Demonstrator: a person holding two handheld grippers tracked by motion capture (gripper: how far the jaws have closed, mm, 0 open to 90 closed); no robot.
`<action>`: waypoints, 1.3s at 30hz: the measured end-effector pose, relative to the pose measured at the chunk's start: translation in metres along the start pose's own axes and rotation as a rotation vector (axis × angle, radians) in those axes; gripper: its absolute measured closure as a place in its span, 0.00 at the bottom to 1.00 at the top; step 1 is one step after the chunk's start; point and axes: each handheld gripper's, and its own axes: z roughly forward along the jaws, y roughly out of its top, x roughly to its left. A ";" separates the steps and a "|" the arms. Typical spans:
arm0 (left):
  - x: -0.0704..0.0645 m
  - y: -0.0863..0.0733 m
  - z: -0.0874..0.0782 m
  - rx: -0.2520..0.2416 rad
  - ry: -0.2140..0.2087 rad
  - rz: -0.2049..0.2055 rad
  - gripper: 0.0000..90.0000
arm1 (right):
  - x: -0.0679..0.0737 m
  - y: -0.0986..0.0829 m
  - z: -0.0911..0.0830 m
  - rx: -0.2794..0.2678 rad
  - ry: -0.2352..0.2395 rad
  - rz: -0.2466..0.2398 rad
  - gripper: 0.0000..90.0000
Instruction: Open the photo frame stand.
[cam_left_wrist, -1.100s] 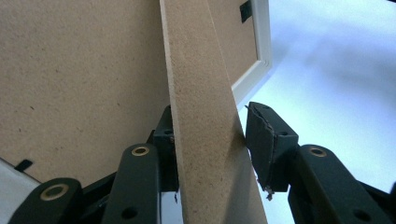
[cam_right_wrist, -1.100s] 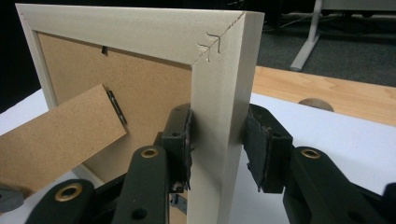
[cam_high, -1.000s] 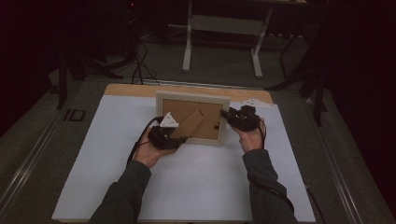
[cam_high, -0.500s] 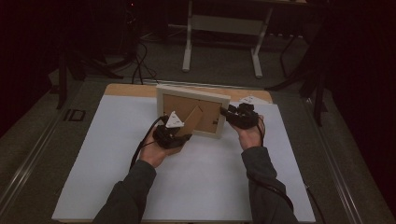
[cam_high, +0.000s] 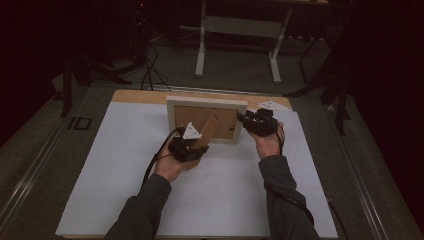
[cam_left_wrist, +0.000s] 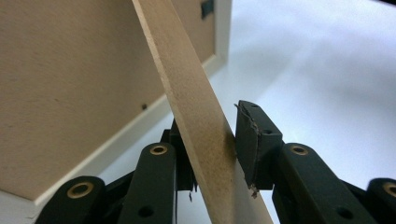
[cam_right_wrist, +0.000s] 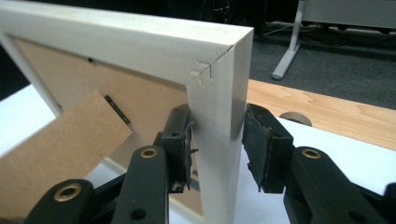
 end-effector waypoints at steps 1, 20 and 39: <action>-0.001 -0.001 0.001 -0.001 0.001 -0.004 0.79 | 0.000 0.000 0.000 -0.001 0.001 -0.001 0.70; -0.001 -0.006 0.003 0.008 -0.008 -0.021 0.81 | 0.005 -0.009 -0.007 -0.030 -0.003 0.017 0.70; 0.005 -0.009 -0.002 0.001 -0.014 -0.048 0.83 | 0.017 -0.011 -0.021 -0.011 0.010 -0.054 0.78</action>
